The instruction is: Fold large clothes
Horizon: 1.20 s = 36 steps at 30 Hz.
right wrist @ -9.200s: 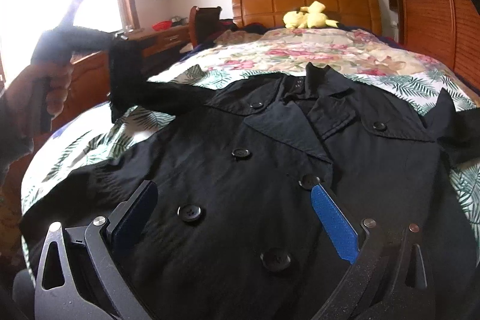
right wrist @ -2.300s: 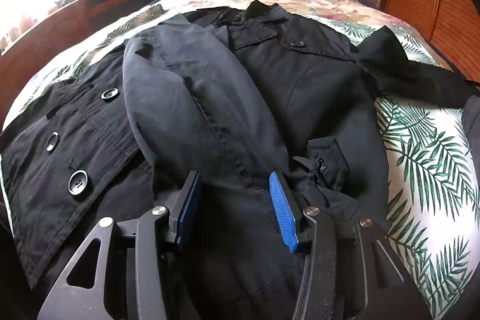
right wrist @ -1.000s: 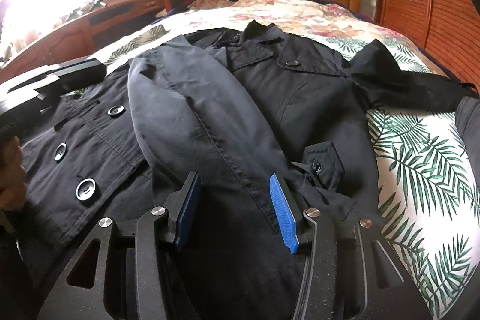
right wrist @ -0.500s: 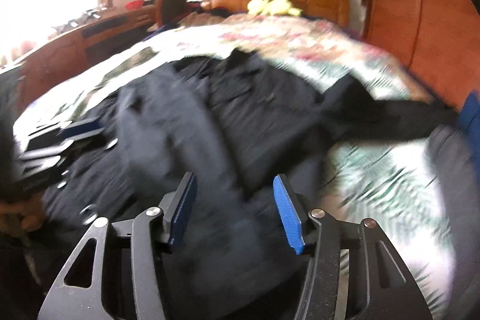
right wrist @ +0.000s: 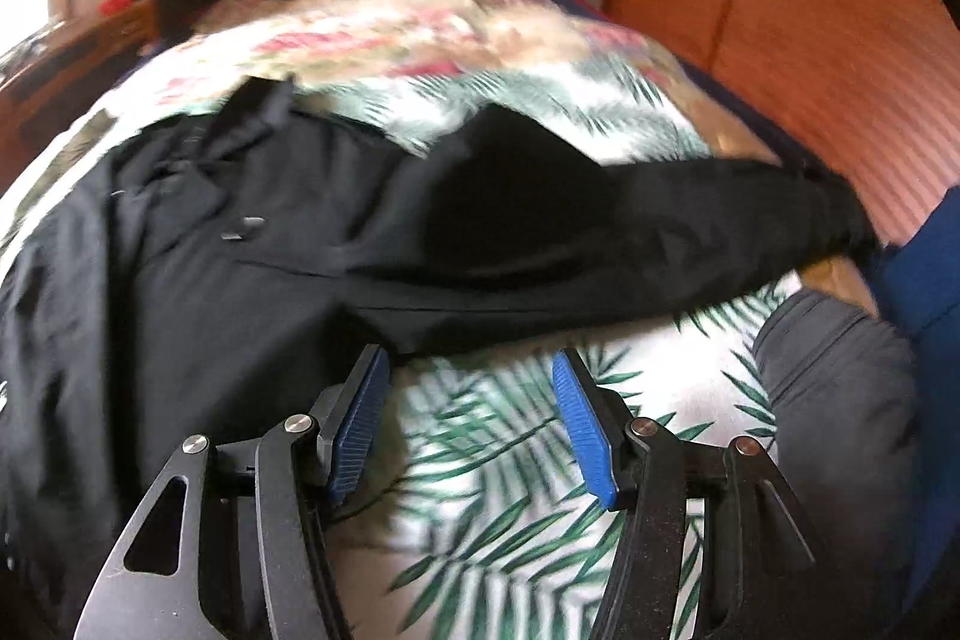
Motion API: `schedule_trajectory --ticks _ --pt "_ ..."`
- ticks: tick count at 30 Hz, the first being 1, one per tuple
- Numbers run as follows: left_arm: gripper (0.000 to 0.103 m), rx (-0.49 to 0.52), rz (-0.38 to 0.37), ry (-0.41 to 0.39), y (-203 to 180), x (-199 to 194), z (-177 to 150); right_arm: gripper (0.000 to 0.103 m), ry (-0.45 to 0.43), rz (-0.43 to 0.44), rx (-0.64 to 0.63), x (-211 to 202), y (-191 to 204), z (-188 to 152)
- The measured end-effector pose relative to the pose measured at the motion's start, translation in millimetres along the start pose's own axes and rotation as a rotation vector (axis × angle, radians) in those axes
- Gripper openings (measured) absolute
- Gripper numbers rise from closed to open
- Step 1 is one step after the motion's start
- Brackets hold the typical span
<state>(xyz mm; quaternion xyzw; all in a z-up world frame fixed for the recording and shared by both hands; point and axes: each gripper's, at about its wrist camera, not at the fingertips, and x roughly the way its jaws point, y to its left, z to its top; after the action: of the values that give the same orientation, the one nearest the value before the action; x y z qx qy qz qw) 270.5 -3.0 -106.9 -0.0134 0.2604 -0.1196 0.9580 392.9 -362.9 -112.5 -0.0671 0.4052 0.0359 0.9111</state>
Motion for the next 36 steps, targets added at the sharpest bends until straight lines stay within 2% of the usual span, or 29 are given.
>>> schedule_trajectory --ticks 3,10,15,17,18,19,22,25,27,30,33,36 --pt "0.027 0.005 0.007 -0.003 2 -1 0 0.058 0.033 -0.004 0.091 19 -23 5" --pt "0.027 -0.001 -0.027 0.006 1 0 0 0.058 0.069 0.013 0.298 43 -61 13" --pt "0.027 0.012 -0.037 0.009 -3 0 -1 0.058 0.109 0.046 0.353 58 -66 19" --pt "0.027 0.014 -0.040 0.010 -5 0 -2 0.045 0.101 0.042 0.349 59 -63 24" --pt "0.027 0.015 -0.040 0.012 -5 1 -2 0.025 0.103 0.046 0.345 61 -63 25" --pt "0.027 0.015 -0.041 0.016 -6 1 -2 0.010 0.108 0.033 0.329 62 -60 27" --pt "0.027 0.022 -0.041 0.020 -7 2 -3 0.002 0.063 -0.021 0.251 53 -49 36" --pt "0.027 0.025 -0.044 0.023 -9 3 -4 0.001 -0.087 -0.039 0.152 15 -25 50" --pt "0.027 0.026 -0.044 0.023 -9 3 -4 0.001 -0.168 0.021 0.073 -14 -1 58" --pt "0.027 0.023 -0.046 0.021 -9 2 -3 0.001 -0.208 0.141 -0.024 -50 40 56" --pt "0.027 0.023 -0.049 0.020 -9 2 -3 0.001 -0.195 0.233 -0.125 -74 80 39" --pt "0.027 0.025 -0.051 0.020 -10 2 -3 0.001 -0.144 0.244 -0.194 -79 107 20"
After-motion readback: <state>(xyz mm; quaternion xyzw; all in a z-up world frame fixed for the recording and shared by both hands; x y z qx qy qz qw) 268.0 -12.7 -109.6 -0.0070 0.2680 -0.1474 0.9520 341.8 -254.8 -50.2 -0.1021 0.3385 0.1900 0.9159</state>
